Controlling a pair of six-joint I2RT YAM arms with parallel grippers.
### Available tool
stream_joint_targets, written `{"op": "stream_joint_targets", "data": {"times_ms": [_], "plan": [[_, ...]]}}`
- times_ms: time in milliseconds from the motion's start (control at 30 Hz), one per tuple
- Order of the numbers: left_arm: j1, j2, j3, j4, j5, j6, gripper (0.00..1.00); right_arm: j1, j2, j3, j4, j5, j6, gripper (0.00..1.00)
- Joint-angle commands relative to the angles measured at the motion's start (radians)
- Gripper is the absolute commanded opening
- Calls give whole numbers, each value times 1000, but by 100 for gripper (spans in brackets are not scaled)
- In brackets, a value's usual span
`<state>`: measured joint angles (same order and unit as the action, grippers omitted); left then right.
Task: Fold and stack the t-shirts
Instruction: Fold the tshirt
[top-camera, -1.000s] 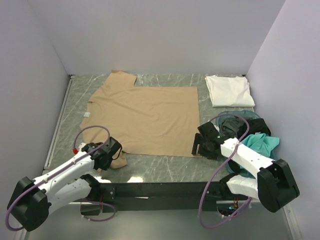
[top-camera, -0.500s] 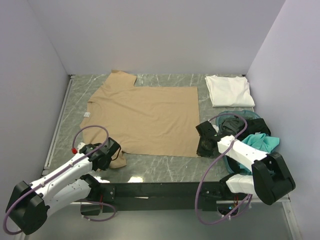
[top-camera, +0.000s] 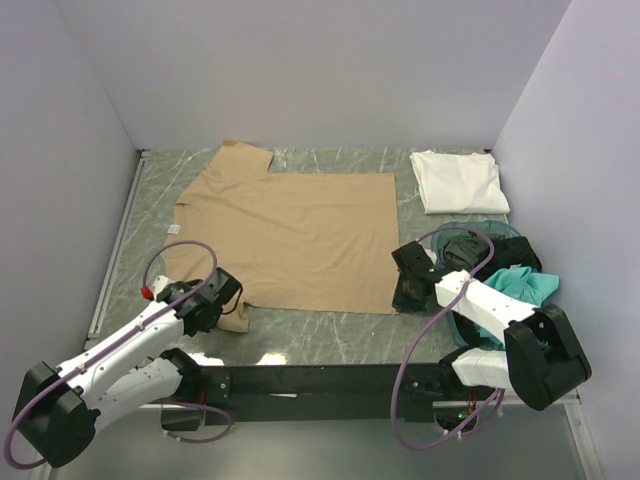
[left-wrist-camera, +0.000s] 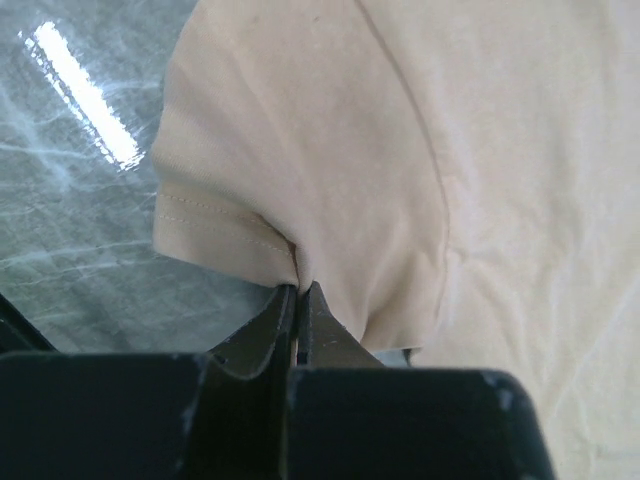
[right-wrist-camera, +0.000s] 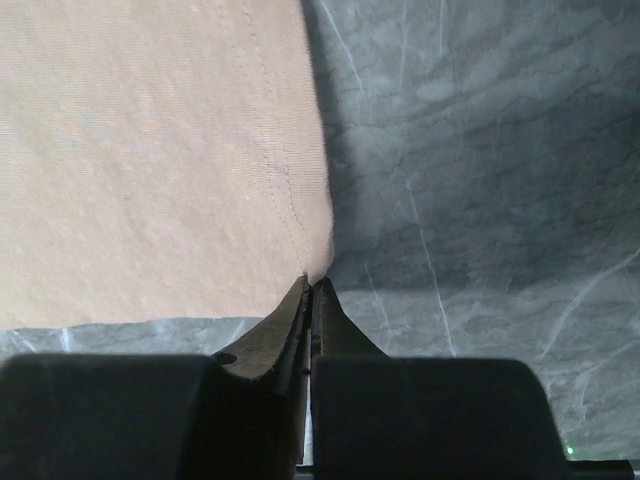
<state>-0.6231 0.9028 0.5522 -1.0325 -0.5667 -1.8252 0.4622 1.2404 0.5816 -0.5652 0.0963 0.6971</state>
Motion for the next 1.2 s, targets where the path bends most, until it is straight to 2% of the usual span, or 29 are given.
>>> {"op": "stream_joint_targets", "data": {"times_ms": [0,333,567,900,1167], "plan": [[3,15,67,-34,-74,24,1,1,-13,58,-13,11,-15,0],[6,85,224,-70,-196,63,1,1,-16,182,-76,22,-65,0],[37,143,339,-20,-257,165,1,0,2,270,-102,48,-97,0],[154,232,425,176,-219,380,1,-63,45,391,-134,86,-137,0],[221,330,515,245,-193,490,1,-99,114,487,-127,71,-169,0]]}}
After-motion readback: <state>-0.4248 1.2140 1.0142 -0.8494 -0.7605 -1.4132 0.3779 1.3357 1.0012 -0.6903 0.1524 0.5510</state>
